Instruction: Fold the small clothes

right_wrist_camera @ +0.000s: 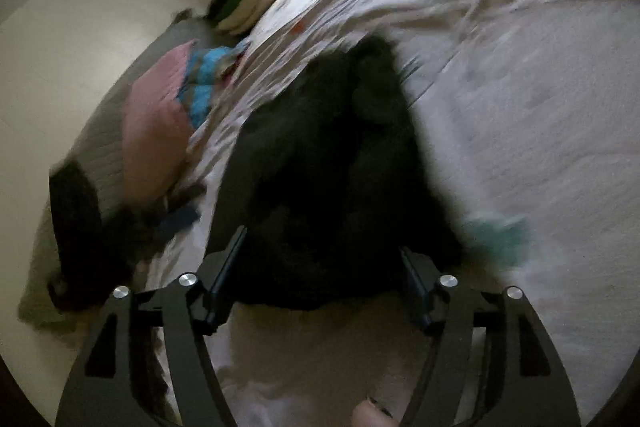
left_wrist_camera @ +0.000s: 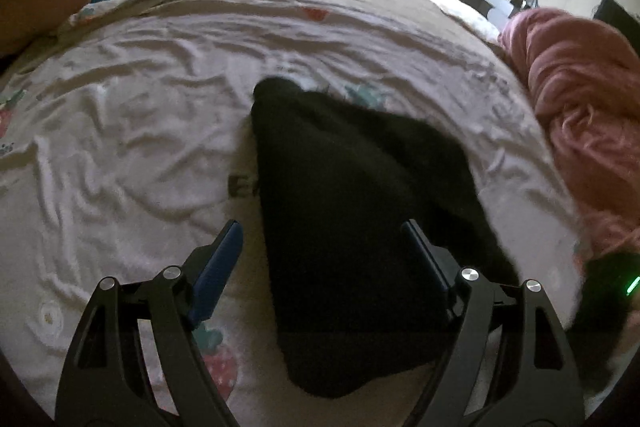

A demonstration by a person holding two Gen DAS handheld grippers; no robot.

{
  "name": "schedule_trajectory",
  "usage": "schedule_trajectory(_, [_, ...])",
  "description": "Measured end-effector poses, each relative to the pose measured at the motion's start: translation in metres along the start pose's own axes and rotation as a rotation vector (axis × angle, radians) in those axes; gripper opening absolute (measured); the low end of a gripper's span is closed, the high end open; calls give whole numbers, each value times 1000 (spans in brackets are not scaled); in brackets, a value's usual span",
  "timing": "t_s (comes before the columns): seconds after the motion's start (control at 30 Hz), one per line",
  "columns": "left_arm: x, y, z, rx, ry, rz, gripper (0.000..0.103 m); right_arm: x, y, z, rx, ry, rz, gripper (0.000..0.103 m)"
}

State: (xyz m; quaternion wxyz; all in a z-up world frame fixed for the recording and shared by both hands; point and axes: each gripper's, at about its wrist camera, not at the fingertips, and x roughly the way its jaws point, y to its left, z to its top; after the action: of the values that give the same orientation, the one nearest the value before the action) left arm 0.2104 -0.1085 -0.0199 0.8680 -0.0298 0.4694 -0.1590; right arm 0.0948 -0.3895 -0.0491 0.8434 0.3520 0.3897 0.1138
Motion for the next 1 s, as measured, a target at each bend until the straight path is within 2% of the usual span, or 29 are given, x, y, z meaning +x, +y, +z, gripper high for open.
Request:
schedule_trajectory(0.1, [11, -3, -15, 57, 20, 56, 73, -25, 13, 17, -88, -124, -72, 67])
schedule_trajectory(0.13, [13, -6, -21, 72, 15, 63, 73, -27, 26, 27, -159, -144, -85, 66])
schedule_trajectory(0.17, [15, -8, -27, 84, 3, 74, 73, -23, 34, 36, -219, -133, -86, 66])
schedule_trajectory(0.23, [16, -12, -33, 92, -14, 86, 73, 4, 49, 55, -324, -49, -105, 58])
schedule_trajectory(0.27, [14, -13, -35, 96, -23, 90, 73, 17, 51, 62, -343, -17, -135, 53])
schedule_trajectory(0.37, [13, -11, -38, 88, -27, 83, 73, 61, 53, 73, -386, 67, -231, 53])
schedule_trajectory(0.43, [10, -10, -39, 87, -28, 74, 73, 87, 43, 79, -359, 111, -290, 53])
schedule_trajectory(0.47, [10, -11, -39, 89, -31, 73, 73, 99, 38, 81, -328, 133, -286, 47])
schedule_trajectory(0.53, [5, -12, -39, 100, -39, 63, 73, 104, 33, 79, -324, 136, -265, 28])
schedule_trajectory(0.57, [4, -13, -40, 103, -43, 60, 73, 102, 36, 79, -340, 120, -261, 11])
schedule_trajectory(0.6, [1, -14, -39, 106, -48, 54, 73, 97, 39, 80, -352, 98, -257, 9])
schedule_trajectory(0.7, [-7, -16, -35, 100, -65, 14, 73, 71, 51, 83, -396, 24, -202, 8])
schedule_trajectory(0.8, [-7, -26, -34, 128, -54, -3, 73, 54, 63, 86, -467, -21, -194, 7])
schedule_trajectory(0.87, [-3, -33, -37, 151, -40, 3, 73, 47, 64, 87, -518, -49, -229, 7])
schedule_trajectory(1.0, [6, -36, -40, 131, -9, -20, 74, 68, 39, 86, -539, -6, -341, 7])
